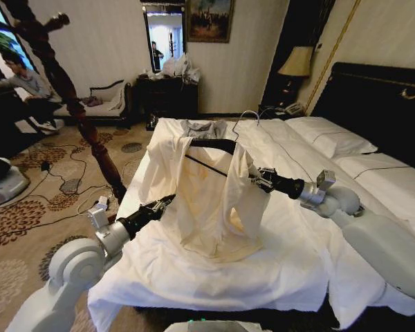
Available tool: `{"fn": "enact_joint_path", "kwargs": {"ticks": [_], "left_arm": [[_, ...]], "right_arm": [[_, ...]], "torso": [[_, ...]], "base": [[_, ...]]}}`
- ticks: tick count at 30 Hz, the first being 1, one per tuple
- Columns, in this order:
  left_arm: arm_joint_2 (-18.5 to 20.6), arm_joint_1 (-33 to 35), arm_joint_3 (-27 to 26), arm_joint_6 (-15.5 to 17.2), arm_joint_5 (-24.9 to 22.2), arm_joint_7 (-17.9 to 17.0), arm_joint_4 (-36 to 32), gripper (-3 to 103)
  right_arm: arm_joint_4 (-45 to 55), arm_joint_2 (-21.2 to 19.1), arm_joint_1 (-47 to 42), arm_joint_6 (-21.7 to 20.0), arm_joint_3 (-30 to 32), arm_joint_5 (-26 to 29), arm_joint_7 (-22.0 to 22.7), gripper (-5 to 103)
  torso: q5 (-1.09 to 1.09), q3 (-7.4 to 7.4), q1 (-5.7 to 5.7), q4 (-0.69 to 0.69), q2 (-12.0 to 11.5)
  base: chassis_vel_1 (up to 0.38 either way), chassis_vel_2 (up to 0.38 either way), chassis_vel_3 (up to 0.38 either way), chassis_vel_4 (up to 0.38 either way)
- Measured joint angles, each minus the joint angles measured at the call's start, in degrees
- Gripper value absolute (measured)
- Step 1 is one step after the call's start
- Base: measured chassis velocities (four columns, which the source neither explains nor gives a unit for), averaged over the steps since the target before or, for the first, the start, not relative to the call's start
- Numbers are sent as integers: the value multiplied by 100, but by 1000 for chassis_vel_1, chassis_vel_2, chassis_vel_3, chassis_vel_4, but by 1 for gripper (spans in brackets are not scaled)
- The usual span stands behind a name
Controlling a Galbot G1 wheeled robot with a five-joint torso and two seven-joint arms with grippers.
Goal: Pick up the clothes from the bed and hang them on the clothes hanger.
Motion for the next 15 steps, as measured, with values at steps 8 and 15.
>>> {"fn": "enact_joint_path", "kwargs": {"ticks": [8, 15], "left_arm": [[78, 376, 108, 124, -30, -13, -379, 4], [-26, 381, 67, 73, 113, -82, -211, 0]], "right_arm": [[-74, 182, 326, 55, -34, 570, 216, 19], [24, 200, 279, 100, -24, 1065, 177, 19]], "torso": [[0, 0, 0, 1, 0], [-1, 0, 0, 0, 0]], "base": [[0, 0, 0, 0], [0, 0, 0, 0]]}}
